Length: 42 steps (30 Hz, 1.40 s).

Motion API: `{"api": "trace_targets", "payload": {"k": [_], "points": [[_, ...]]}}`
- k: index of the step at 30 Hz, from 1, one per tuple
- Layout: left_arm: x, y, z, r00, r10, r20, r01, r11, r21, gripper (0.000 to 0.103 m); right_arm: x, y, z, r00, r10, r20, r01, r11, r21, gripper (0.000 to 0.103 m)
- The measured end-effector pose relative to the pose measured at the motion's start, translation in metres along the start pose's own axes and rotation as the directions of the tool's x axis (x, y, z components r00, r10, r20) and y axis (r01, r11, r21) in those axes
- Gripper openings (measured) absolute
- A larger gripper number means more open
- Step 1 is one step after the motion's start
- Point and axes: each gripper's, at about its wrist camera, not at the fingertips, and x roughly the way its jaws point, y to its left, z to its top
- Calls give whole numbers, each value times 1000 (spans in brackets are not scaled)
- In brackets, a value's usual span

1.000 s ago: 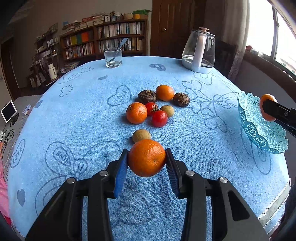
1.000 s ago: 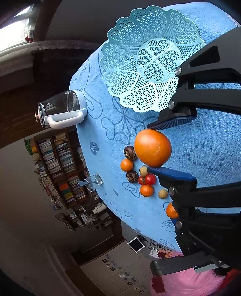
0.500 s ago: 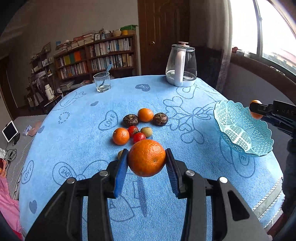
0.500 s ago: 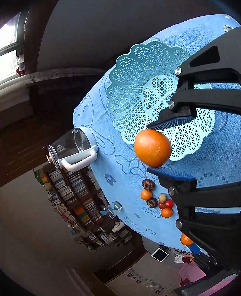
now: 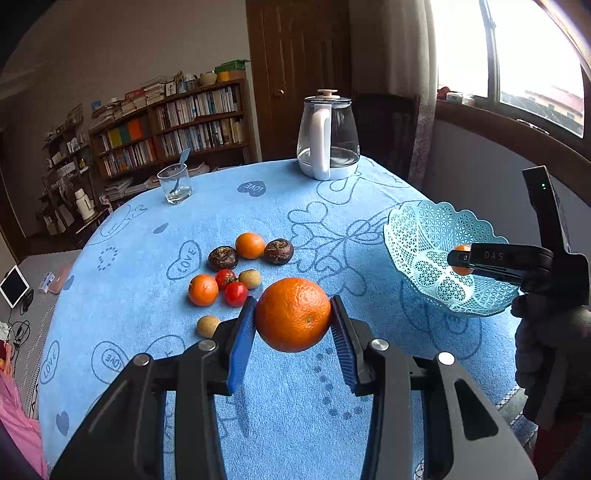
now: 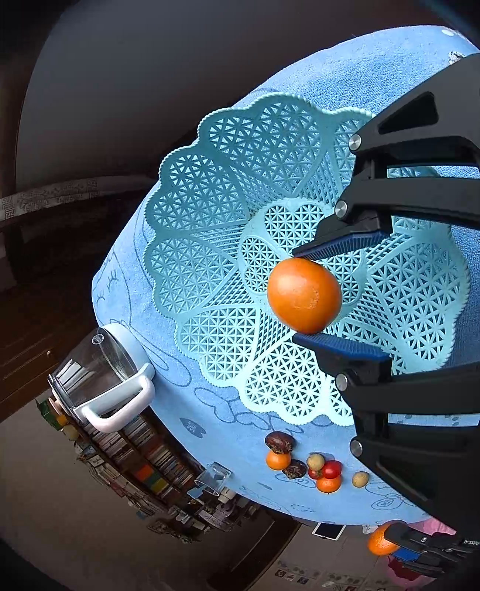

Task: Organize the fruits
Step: 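Carry the orange into the blue basket and open the right gripper while the left holds its orange, then lower the held orange into the blue basket and open the left gripper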

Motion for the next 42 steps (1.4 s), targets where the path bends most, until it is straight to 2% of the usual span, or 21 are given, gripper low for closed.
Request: {"api": "trace_targets", "payload": {"k": [5,7,9,15,20,24,25,29,42], "points": [[3,-14,6,1000,-25,-3,25,1000,17,40,-3,-2,0,1000,-3,5,3,1000,2,42],[6,-20,8,999,-37,-6,38,999,26,41,-9,-3,3,1000,-2,22,2,1000,5,46],[8,-26,11,999,-50,-8,50,998,34,40,-17,-6,5,999,3,42,-4,1000,13,49],[14,-40,18,994,-104,-19,105,994,40,41,-52,-2,10,990,-2,143,2,1000,6,49],[25,-51,29,984,-174,-34,175,984,25,41,-77,3,11,974,-1,226,1,1000,-2,51],[38,-64,38,970,-236,-52,237,971,11,41,-88,-5,14,965,1,263,-12,999,39,59],[43,-67,40,968,-244,-64,245,970,9,41,-90,-8,15,964,-1,266,-14,998,55,63],[60,-81,42,952,-284,-111,285,958,-2,41,-90,-22,18,965,-4,263,-26,994,109,64],[87,-107,39,937,-310,-158,318,948,27,42,-86,-31,21,968,2,250,-41,987,154,66]]}}
